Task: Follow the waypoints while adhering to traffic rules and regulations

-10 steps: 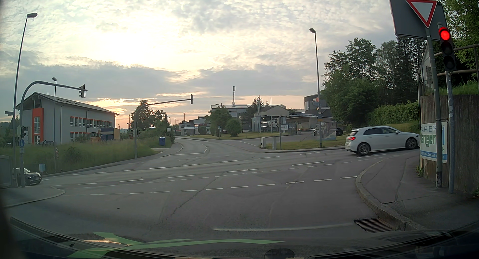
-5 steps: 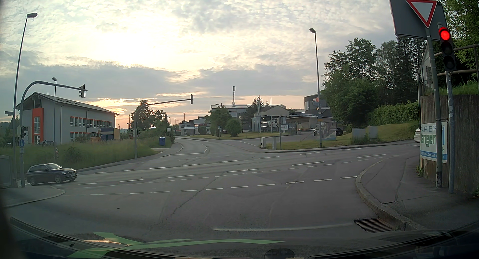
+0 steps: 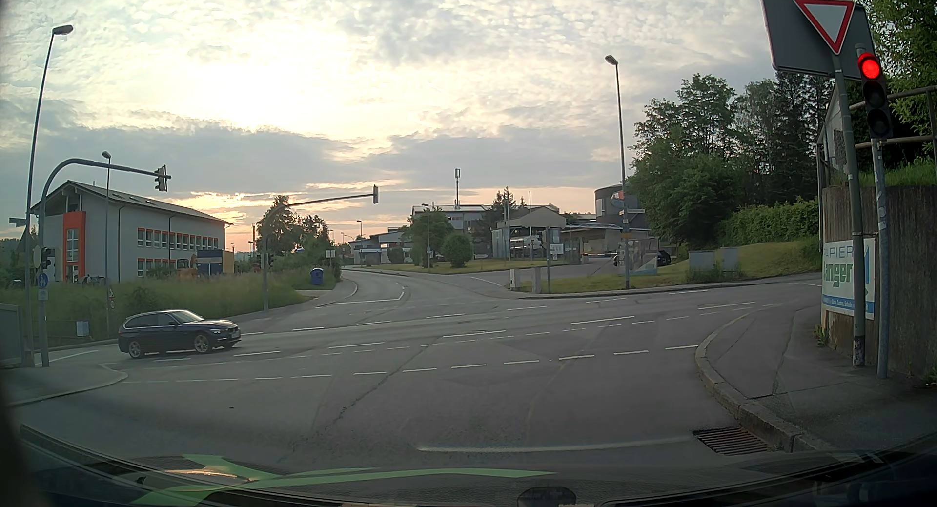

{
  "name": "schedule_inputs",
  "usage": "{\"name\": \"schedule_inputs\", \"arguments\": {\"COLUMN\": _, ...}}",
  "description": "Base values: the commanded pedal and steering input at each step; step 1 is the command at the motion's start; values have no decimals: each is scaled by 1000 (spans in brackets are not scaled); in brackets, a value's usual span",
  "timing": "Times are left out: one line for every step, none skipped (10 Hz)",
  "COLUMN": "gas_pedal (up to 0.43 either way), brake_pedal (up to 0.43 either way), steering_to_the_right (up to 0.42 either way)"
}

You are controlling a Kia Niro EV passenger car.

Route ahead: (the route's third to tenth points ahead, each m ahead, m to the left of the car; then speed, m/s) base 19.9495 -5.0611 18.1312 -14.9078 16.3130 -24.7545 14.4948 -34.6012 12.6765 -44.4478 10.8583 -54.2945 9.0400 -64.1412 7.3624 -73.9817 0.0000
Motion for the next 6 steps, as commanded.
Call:
{"name": "schedule_inputs", "arguments": {"gas_pedal": 0, "brake_pedal": 396, "steering_to_the_right": 4}}
{"name": "schedule_inputs", "arguments": {"gas_pedal": 0, "brake_pedal": 396, "steering_to_the_right": 4}}
{"name": "schedule_inputs", "arguments": {"gas_pedal": 0, "brake_pedal": 396, "steering_to_the_right": 4}}
{"name": "schedule_inputs", "arguments": {"gas_pedal": 0, "brake_pedal": 396, "steering_to_the_right": 4}}
{"name": "schedule_inputs", "arguments": {"gas_pedal": 0, "brake_pedal": 396, "steering_to_the_right": 4}}
{"name": "schedule_inputs", "arguments": {"gas_pedal": 0, "brake_pedal": 402, "steering_to_the_right": 4}}
